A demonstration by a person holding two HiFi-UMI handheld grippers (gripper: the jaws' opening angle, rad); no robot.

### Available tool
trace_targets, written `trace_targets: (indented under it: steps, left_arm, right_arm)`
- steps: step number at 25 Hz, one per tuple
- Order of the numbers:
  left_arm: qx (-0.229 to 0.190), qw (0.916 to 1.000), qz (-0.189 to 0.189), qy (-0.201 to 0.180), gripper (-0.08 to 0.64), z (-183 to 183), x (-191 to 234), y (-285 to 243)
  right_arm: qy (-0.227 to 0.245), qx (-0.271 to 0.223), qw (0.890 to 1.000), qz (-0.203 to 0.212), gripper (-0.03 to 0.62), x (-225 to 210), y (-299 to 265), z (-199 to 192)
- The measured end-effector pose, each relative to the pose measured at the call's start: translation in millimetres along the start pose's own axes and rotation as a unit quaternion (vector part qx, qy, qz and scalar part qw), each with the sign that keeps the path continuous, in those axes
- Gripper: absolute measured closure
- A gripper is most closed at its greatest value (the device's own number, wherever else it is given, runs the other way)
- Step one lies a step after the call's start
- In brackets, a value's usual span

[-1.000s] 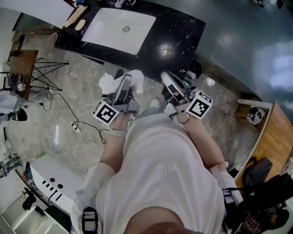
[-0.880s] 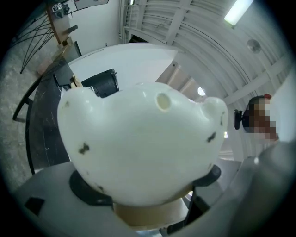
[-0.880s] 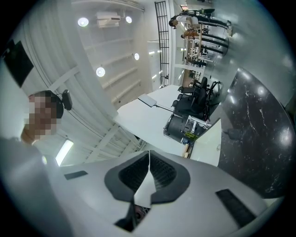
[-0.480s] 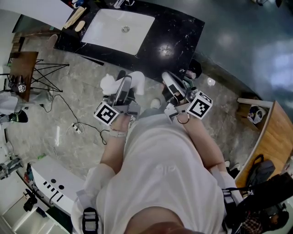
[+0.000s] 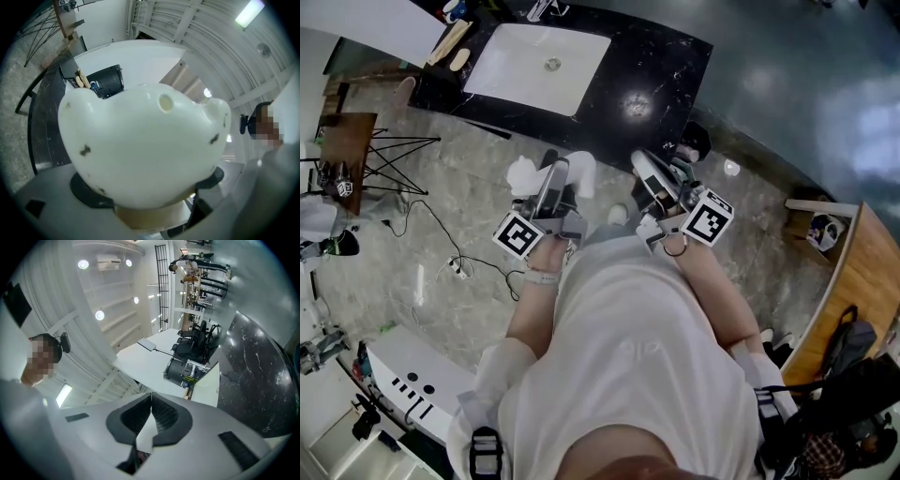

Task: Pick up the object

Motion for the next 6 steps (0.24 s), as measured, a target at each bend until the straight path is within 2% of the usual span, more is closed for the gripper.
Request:
trace_targets:
  steps: [6]
  left_arm:
    - [0.014, 0.9999, 0.009, -0.003, 0.057, -11, -2, -4]
  right_arm:
    - [0.0, -0.002, 1.0, -0.003, 0.571, 2, 7, 7]
Point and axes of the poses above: the fingertips, and each gripper's own axes: y backward along the fingers, x to its left, z out of its top, the point moved 2 cm from there along y, backward along the fingers, and after that the axes turned 6 degrees about -x, right-handed, at the moved point
